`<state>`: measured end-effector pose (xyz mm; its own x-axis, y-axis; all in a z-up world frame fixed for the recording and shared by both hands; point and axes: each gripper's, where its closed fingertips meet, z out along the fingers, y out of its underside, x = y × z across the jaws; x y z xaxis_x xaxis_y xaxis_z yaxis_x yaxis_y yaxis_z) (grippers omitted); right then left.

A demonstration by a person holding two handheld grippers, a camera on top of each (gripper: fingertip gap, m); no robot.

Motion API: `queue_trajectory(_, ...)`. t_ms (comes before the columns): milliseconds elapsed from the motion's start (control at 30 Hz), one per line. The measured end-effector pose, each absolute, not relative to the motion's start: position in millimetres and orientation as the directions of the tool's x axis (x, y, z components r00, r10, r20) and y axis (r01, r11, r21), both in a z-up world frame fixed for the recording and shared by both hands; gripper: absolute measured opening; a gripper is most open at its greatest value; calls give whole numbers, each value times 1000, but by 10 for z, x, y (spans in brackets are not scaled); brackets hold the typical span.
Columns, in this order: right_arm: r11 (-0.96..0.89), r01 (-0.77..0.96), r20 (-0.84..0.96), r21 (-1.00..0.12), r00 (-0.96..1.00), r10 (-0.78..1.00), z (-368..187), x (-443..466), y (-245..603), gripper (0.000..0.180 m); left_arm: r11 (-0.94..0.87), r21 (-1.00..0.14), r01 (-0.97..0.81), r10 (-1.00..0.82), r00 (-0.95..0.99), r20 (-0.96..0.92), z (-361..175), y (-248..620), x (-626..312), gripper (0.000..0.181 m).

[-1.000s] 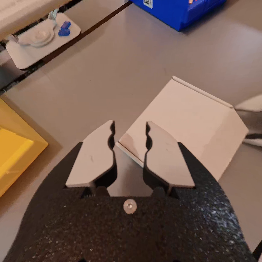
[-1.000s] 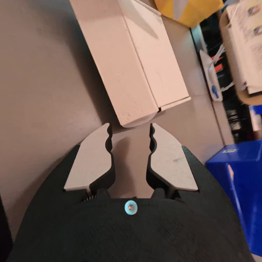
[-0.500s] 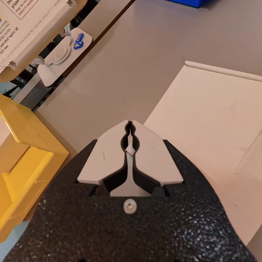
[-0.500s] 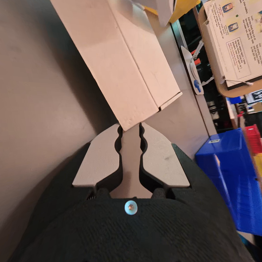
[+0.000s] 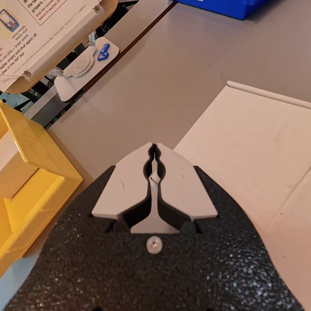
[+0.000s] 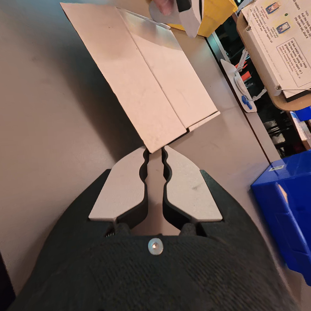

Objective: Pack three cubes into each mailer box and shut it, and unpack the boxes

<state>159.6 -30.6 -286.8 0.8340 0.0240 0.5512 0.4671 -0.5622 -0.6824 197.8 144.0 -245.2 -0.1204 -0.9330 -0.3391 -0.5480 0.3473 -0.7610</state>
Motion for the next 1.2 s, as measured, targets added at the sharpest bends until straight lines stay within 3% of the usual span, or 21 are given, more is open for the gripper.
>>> queue_trajectory(167,-566,493,556,-661,828,71,-2879,1625,-399,35,328,-772,-545,-940,-107,-324,-2456,1486,1957,0)
queue_trajectory(267,-530,332,320,-780,940,118,-2831,1504,-486,51,316,-780,-540,-944,-99,-313,-2452,1495,1951,0)
queue_trajectory(367,-421,157,136,-893,987,80,-2620,1487,-442,51,314,-780,-541,-945,-102,-310,-2450,1486,1958,0)
queue_trajectory(567,-459,-27,-55,-888,997,46,-2676,1604,-296,69,316,-780,-540,-945,-104,-311,-2447,1472,1968,0)
queue_trajectory(700,-488,-202,-261,-849,964,55,-2662,1635,-174,67,326,-778,-537,-941,-107,-320,-2445,1467,1968,0)
queue_trajectory(800,-579,-239,-328,-779,943,53,-2826,1698,-147,68,315,-784,-535,-947,-117,-301,-2442,1444,1974,0)
queue_trajectory(867,-586,-251,-384,-770,916,112,-2821,1636,-133,53,313,-785,-535,-947,-120,-297,-2443,1443,1975,0)
queue_trajectory(1200,-581,-258,-390,-772,914,114,-2848,1682,-114,58,329,-820,-468,-944,-152,-292,-2399,1437,1967,0)
